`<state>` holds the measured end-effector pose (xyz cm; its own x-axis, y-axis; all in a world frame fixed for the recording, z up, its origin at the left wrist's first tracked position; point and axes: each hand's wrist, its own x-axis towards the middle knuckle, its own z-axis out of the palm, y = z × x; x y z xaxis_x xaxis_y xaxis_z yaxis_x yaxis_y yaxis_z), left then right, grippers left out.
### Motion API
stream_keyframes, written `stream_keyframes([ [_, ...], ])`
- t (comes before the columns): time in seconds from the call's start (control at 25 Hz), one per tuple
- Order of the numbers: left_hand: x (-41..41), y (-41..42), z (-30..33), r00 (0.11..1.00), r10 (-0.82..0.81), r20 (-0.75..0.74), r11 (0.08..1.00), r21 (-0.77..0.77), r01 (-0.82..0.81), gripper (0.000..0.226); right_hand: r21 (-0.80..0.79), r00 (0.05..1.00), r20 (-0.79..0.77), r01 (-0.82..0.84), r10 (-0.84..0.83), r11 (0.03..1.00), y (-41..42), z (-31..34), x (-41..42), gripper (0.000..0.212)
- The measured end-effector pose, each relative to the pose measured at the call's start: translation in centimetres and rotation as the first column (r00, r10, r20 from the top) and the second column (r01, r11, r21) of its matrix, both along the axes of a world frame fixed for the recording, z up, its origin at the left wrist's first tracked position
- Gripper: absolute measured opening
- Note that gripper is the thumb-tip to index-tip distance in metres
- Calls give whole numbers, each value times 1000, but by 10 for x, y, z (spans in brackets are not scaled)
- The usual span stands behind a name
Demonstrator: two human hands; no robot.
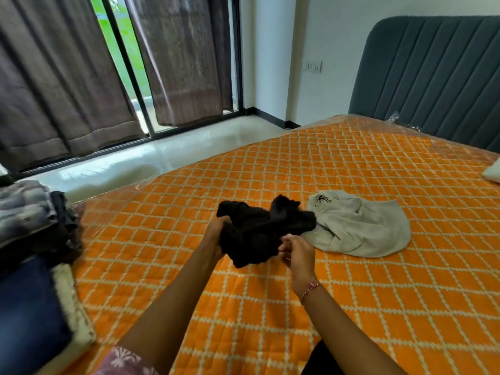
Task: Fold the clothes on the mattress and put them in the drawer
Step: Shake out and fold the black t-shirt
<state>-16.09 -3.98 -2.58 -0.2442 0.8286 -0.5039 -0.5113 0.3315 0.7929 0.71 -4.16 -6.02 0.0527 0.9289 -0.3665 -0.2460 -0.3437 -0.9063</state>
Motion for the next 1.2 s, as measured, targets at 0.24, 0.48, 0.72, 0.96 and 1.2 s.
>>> stream_keyframes([
  [0.24,-65,-59,88,999,-47,-10,957,287,48,53,307,660,715,-594,232,743,-38,-1,-60,64],
  [0.48,-118,-118,113,984,-53,-170,951,291,102,66,360,889,48,-440,455,823,-68,73,-121,22],
  [0.72,-112,-159,99,908,-197,-371,938,198,284,27,232,819,202,-572,537,786,-64,104,-154,46],
  [0.96,-106,-174,116,547,-32,-836,986,63,153,75,197,859,90,-511,504,837,-78,137,-154,37],
  [1.2,-89,-168,90,9,121,-993,941,118,318,121,151,848,-152,-487,507,860,-83,164,-150,32],
])
